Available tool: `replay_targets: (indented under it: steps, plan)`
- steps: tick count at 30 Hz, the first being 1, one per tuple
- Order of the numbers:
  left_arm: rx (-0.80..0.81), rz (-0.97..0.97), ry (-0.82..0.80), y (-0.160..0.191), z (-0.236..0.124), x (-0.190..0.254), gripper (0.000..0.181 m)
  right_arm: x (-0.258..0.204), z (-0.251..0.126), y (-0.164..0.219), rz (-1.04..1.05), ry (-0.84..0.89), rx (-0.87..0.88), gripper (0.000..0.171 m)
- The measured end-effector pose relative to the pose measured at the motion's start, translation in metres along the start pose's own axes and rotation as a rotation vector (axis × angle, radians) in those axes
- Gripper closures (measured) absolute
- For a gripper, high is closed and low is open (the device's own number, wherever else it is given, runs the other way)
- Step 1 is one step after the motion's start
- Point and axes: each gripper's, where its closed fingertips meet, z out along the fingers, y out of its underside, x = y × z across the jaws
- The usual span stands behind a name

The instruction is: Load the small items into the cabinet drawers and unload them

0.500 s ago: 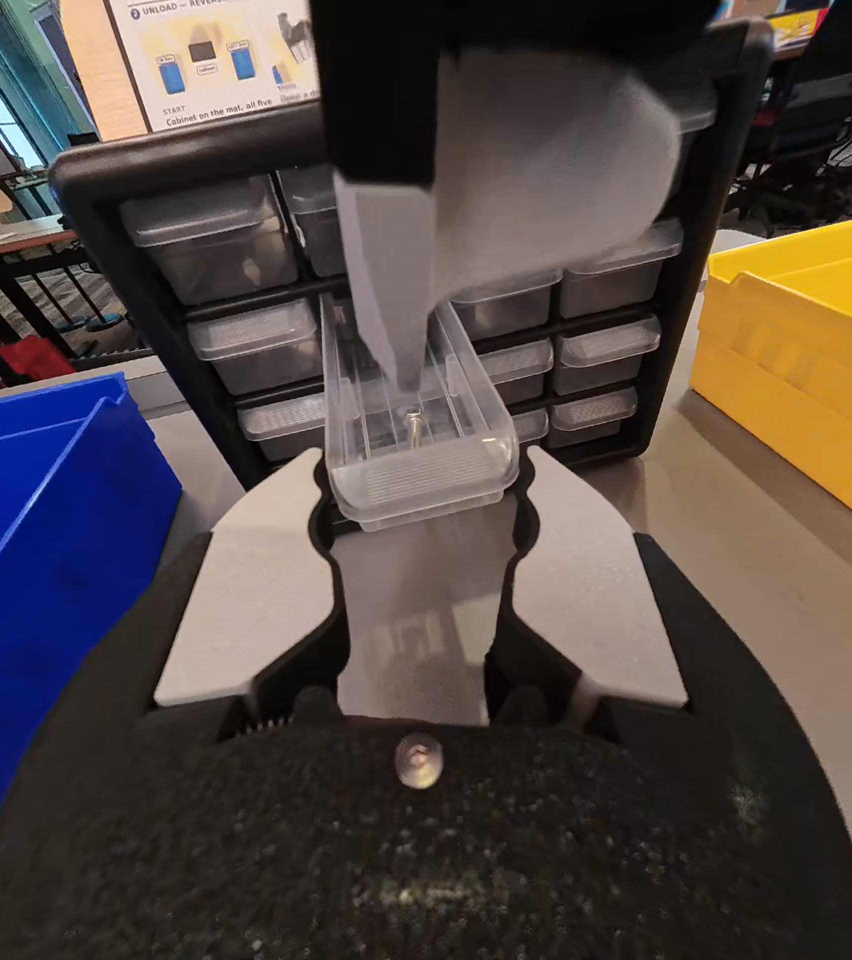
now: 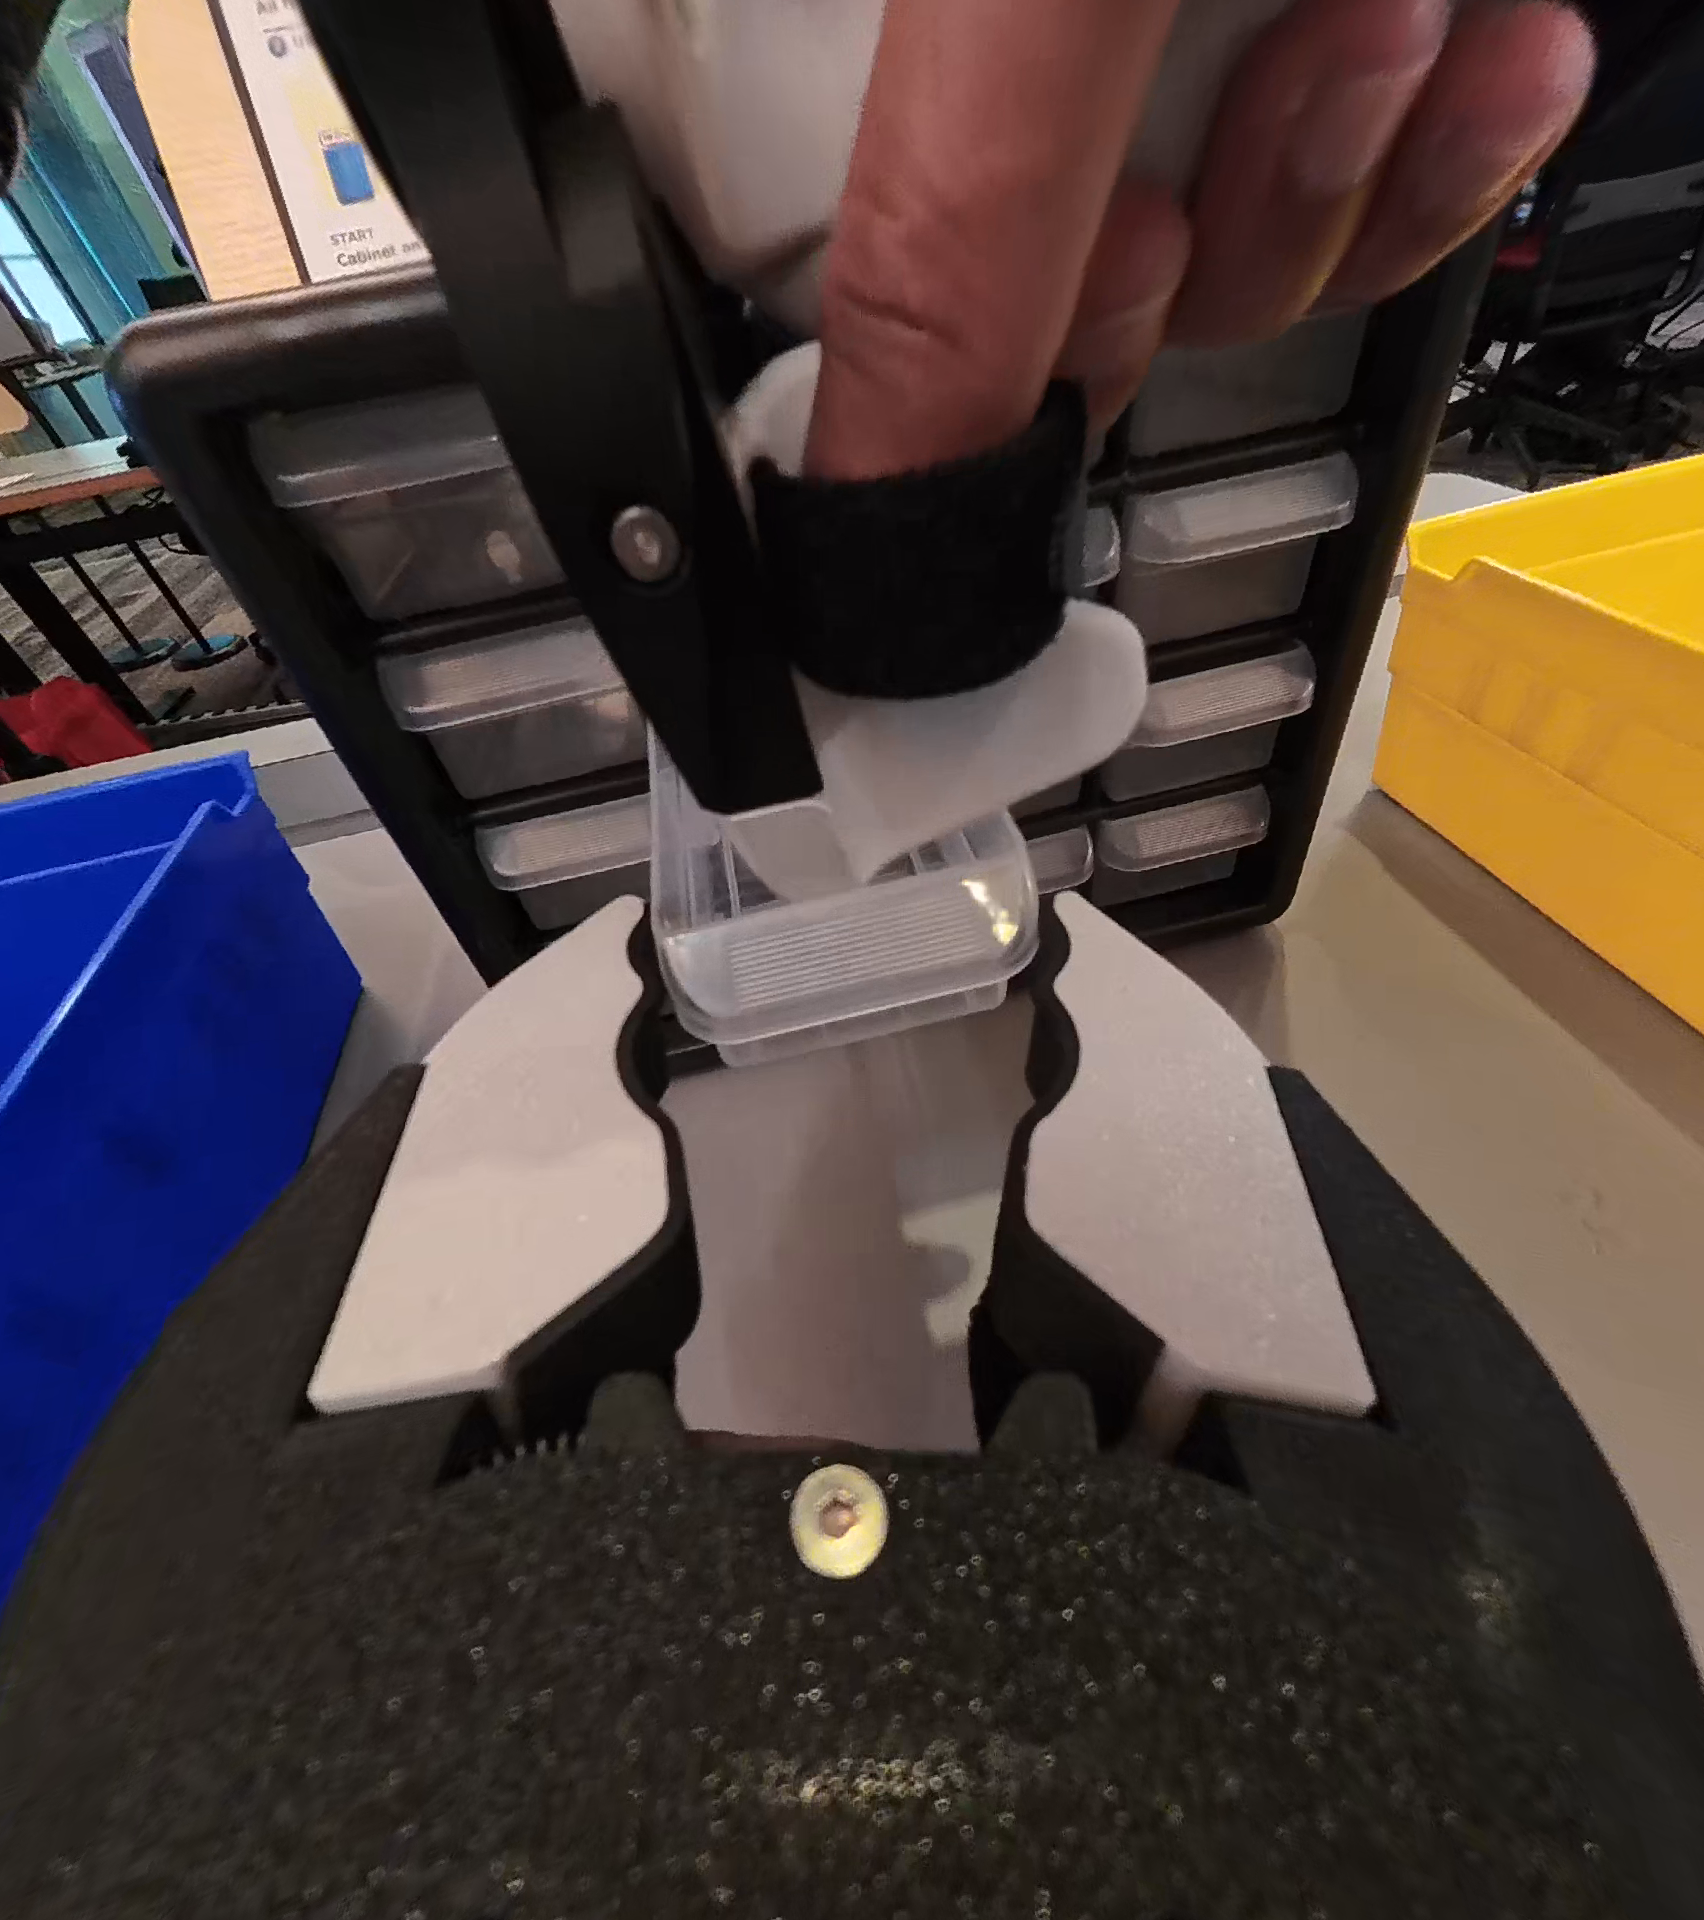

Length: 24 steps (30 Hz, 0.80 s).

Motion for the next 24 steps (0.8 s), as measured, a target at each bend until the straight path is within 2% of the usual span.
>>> replay_targets:
  steps: [1, 2, 3, 18, 24]
  plan:
    - [0.0, 0.001, 0.0, 0.0, 0.0, 0.0, 0.114, 0.001, 0.0, 0.0, -0.01, 0.012, 0.001, 0.141]
    - [-0.001, 0.005, 0.001, -0.001, 0.0, 0.0, 0.114, 0.001, 0.0, -0.001, -0.023, 0.017, 0.009, 0.158]
    - [-0.001, 0.007, 0.001, -0.001, 0.0, 0.0, 0.114, 0.0, 0.0, -0.002, -0.034, 0.014, 0.02, 0.167]
    - [-0.009, 0.0, 0.007, 0.001, 0.001, -0.001, 0.114, 0.008, -0.019, 0.002, -0.062, 0.067, 0.108, 0.167]
    - [-0.01, -0.003, 0.01, 0.001, 0.002, -0.002, 0.114, 0.0, -0.071, 0.013, -0.077, 0.119, 0.292, 0.167]
